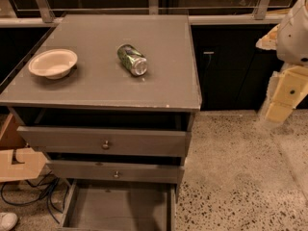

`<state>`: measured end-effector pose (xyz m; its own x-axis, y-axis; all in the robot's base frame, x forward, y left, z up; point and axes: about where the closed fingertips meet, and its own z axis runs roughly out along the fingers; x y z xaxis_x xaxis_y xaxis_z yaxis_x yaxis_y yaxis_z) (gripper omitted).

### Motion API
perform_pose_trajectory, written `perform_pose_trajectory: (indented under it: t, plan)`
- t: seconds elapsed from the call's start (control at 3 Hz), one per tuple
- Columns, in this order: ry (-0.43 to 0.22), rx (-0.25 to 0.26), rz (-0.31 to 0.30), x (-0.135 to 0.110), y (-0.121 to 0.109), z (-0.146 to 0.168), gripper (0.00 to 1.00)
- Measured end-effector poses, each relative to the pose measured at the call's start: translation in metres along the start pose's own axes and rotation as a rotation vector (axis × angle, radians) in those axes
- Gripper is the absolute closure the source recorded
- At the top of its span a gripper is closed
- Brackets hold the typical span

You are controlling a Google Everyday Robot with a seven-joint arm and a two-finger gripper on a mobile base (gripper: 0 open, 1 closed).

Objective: Place green can into bottom drawer

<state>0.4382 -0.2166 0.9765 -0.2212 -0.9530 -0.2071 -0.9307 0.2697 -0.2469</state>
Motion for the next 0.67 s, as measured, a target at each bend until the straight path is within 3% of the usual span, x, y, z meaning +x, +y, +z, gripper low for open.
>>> perform_pose_trajectory:
  t: [0.33, 0.67]
  plan:
    - [0.000, 0.000, 0.000, 0.000, 0.000, 0.000, 0.00]
    - [-0.003, 0.037, -0.022, -0.012, -0.004, -0.002, 0.00]
